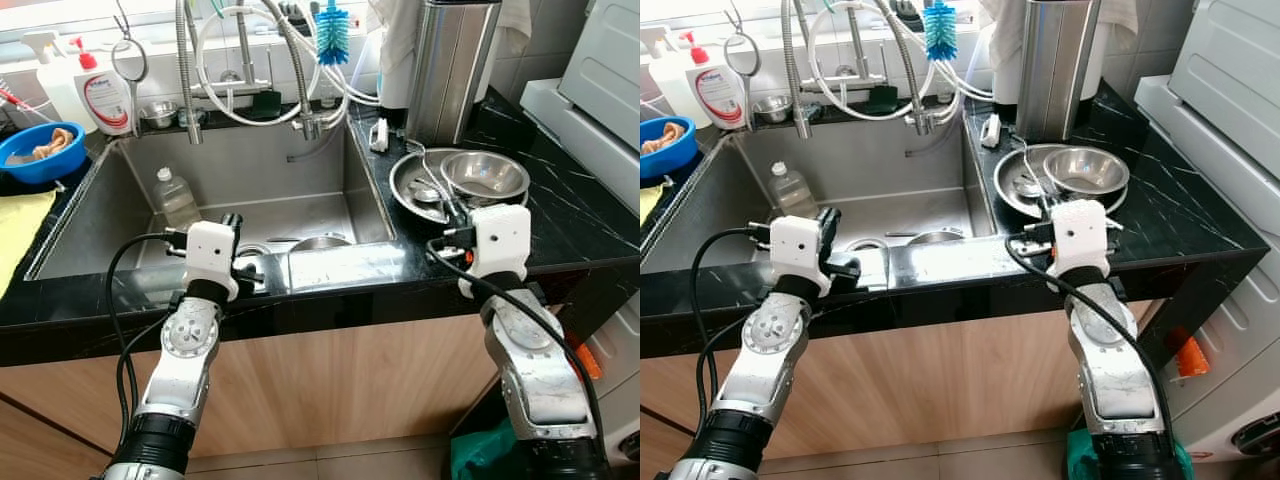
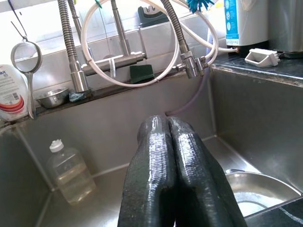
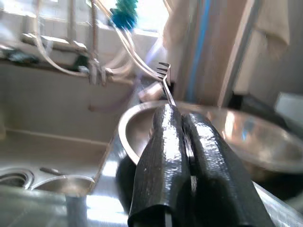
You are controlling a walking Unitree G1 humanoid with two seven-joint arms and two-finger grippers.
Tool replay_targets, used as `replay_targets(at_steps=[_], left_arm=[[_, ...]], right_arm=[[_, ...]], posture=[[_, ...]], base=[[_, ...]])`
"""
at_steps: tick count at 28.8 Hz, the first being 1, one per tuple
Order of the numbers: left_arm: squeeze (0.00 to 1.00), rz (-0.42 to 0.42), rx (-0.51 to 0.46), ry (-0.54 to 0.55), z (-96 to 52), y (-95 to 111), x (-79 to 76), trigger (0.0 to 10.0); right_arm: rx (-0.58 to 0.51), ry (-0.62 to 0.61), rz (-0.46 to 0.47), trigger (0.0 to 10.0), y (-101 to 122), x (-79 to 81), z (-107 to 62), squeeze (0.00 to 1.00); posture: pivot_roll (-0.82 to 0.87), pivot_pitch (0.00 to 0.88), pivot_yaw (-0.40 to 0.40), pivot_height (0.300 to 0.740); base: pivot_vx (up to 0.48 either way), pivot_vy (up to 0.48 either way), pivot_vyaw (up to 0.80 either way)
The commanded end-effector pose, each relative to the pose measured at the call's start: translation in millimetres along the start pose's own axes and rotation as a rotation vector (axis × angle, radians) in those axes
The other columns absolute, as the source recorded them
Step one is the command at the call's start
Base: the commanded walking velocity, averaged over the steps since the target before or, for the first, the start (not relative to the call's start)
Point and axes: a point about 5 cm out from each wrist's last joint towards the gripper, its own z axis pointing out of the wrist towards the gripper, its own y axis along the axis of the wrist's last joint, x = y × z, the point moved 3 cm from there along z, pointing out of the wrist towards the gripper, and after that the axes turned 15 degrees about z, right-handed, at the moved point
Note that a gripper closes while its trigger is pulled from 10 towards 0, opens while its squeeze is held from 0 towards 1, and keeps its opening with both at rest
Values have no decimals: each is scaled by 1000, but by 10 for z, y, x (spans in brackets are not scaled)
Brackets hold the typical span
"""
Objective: Kitchen organization
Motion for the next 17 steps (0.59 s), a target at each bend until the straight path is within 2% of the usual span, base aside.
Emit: replay_targets(at_steps=[1, 3, 5, 8, 12, 17], left_arm=[[0, 2, -7, 10, 15, 8, 20, 10000], [0, 3, -8, 11, 20, 9, 28, 10000], [0, 3, -8, 14, 18, 5, 34, 10000], [0, 3, -8, 16, 15, 4, 33, 10000], [0, 2, -9, 15, 20, 8, 31, 10000], [0, 6, -17, 11, 42, 26, 35, 10000]], right_arm=[[-51, 80, -25, 10000, 150, 112, 32, 0], [-25, 175, -99, 10000, 144, 201, 56, 0], [24, 314, -128, 10000, 97, 336, 60, 0], [58, 361, -176, 10000, 44, 370, 62, 0], [124, 440, -156, 10000, -58, 451, 96, 0], [254, 461, -263, 10000, -267, 416, 218, 0]], posture=[[-232, 0, 42, 731], [-234, 0, 43, 731], [-237, 0, 42, 731], [-234, 0, 42, 731], [-236, 0, 45, 731], [-229, 0, 47, 731]], base=[[0, 0, 0], [0, 0, 0], [0, 0, 0], [0, 0, 0], [0, 0, 0], [0, 0, 0]])
